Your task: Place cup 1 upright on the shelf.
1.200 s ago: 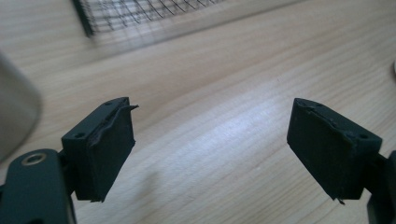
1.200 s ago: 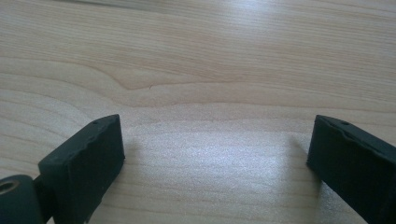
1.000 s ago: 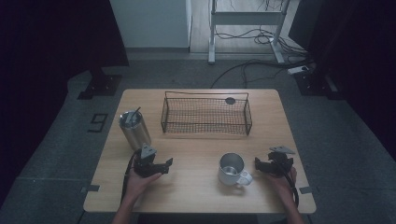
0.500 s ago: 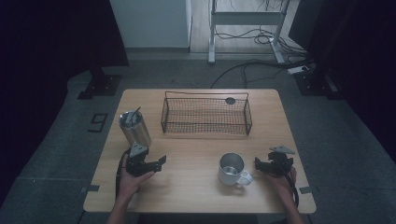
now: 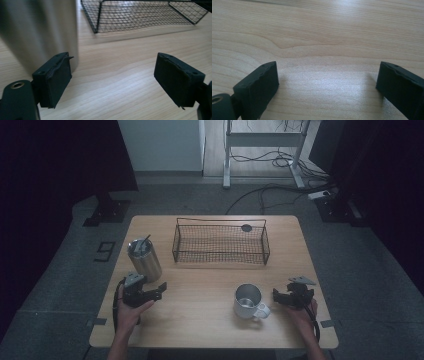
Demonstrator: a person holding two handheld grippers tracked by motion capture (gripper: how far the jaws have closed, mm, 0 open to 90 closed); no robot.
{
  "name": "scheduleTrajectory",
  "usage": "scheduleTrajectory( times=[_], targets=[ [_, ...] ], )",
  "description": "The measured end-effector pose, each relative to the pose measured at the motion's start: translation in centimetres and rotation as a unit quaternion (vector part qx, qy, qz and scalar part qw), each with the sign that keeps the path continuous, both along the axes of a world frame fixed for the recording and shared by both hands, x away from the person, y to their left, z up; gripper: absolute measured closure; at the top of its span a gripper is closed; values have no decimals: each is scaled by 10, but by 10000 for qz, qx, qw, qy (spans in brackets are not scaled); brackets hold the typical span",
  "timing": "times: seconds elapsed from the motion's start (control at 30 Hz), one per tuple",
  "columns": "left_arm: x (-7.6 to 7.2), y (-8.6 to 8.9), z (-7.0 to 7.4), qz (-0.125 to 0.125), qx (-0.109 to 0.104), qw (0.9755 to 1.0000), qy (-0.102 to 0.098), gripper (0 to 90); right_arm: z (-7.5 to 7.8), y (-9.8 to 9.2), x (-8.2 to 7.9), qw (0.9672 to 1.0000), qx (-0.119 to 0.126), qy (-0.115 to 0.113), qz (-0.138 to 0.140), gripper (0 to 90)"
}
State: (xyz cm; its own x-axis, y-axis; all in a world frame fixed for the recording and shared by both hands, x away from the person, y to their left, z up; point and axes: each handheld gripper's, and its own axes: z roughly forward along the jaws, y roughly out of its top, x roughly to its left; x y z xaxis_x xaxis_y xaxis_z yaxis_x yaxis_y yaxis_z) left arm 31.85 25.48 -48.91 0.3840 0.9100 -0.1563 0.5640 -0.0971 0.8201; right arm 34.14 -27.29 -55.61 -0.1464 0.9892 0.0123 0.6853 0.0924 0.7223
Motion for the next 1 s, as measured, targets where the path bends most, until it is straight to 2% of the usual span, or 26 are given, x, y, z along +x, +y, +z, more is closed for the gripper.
scheduleTrajectory(
  times=[0.43,0.53,0.7,1.0],
  targets=[
    [0,14,1,219,49,9997,-108,145,0,0,0,10000,1,-1,-3,38],
    [0,17,1,254,-53,9996,-111,142,0,0,0,10000,-1,0,0,38],
    [2,22,2,347,-88,9992,-163,136,0,0,0,10000,2,-1,-2,39],
    [9,32,4,527,-8,9982,-281,123,0,0,0,10000,-13,-9,13,45]
  ],
)
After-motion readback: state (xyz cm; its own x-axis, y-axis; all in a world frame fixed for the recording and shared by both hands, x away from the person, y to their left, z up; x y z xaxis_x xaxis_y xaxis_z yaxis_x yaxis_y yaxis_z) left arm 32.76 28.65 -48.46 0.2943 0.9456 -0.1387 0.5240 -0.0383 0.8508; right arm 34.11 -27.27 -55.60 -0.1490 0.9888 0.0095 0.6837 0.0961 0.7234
